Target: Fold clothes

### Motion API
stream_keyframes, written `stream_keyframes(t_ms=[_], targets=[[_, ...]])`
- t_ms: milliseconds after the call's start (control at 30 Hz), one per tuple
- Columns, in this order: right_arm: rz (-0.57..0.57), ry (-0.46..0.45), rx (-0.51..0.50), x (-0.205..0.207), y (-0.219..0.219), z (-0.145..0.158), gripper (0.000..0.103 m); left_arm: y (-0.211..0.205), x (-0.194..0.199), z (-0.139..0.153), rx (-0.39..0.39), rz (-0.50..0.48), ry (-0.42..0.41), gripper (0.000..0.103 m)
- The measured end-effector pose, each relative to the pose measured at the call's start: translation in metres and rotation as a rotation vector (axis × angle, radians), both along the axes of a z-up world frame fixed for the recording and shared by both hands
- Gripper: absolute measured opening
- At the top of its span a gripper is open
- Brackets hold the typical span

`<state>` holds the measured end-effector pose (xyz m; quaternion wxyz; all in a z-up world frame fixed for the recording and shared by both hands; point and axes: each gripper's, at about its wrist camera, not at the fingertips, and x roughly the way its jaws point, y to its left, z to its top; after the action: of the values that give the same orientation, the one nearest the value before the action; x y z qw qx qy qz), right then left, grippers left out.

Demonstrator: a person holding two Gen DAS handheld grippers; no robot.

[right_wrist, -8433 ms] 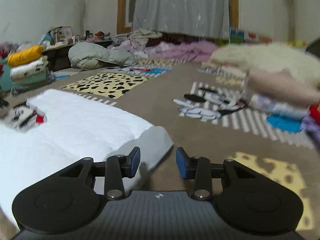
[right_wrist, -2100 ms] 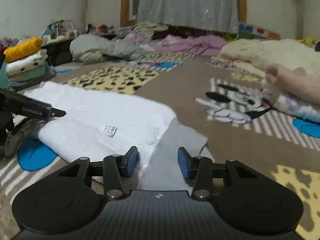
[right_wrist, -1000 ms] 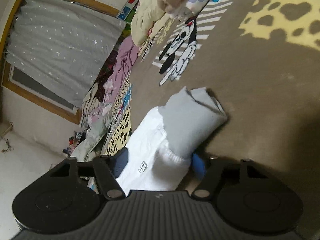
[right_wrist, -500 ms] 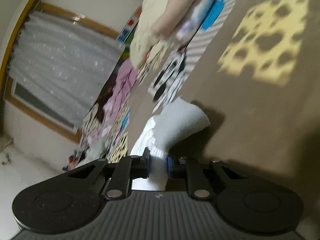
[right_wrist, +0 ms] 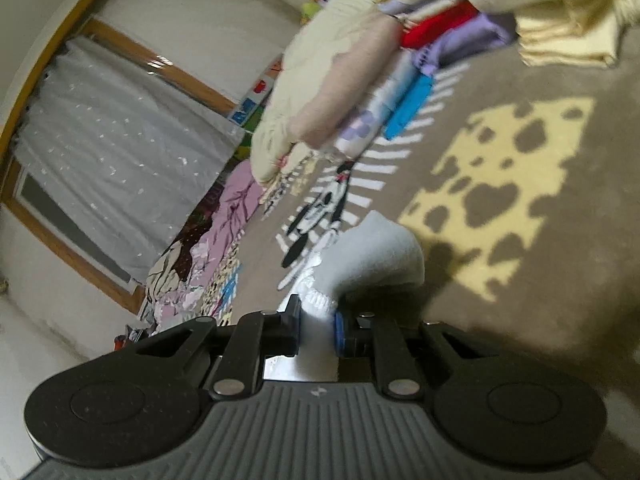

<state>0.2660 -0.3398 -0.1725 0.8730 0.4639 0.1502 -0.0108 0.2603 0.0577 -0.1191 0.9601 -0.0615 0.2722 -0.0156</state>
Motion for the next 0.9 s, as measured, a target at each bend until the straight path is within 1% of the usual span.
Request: stream_keyframes(t_ms=[33, 67, 100, 167, 267, 367, 500, 600, 700, 800, 900], targets=[[0.006, -0.011, -0.016, 0.0, 0.002, 0.005, 0.017, -0.004, 0.005, -0.008, 0.042, -0.002, 0.035, 0.079], [0.015, -0.025, -0.04, 0.0, 0.005, 0.011, 0.017, -0.009, 0.007, -0.012, 0.088, -0.01, 0.043, 0.079], [0.023, -0.039, -0.064, 0.0, 0.008, 0.017, 0.017, -0.013, 0.008, -0.012, 0.114, -0.015, 0.041, 0.08], [0.045, -0.069, -0.12, 0.001, 0.015, 0.031, 0.017, -0.01, 0.007, -0.01, 0.092, -0.017, 0.038, 0.081], [0.087, -0.119, -0.221, 0.004, 0.03, 0.055, 0.017, 0.009, 0.006, -0.005, -0.037, 0.006, 0.02, 0.081], [0.139, -0.164, -0.331, 0.009, 0.049, 0.079, 0.017, 0.035, 0.001, 0.002, -0.22, 0.066, -0.012, 0.081], [0.237, -0.229, -0.476, 0.014, 0.085, 0.106, 0.017, 0.07, -0.007, 0.008, -0.454, 0.152, -0.056, 0.081], [0.329, -0.282, -0.6, 0.018, 0.124, 0.123, 0.017, 0.094, -0.012, 0.01, -0.601, 0.185, -0.075, 0.081], [0.407, -0.325, -0.721, 0.023, 0.167, 0.132, 0.017, 0.111, -0.016, 0.01, -0.693, 0.212, -0.091, 0.081], [0.467, -0.357, -0.841, 0.024, 0.211, 0.135, 0.017, 0.127, -0.022, 0.013, -0.748, 0.236, -0.103, 0.081], [0.533, -0.378, -0.957, 0.024, 0.255, 0.13, 0.017, 0.141, -0.027, 0.012, -0.797, 0.261, -0.117, 0.081]])
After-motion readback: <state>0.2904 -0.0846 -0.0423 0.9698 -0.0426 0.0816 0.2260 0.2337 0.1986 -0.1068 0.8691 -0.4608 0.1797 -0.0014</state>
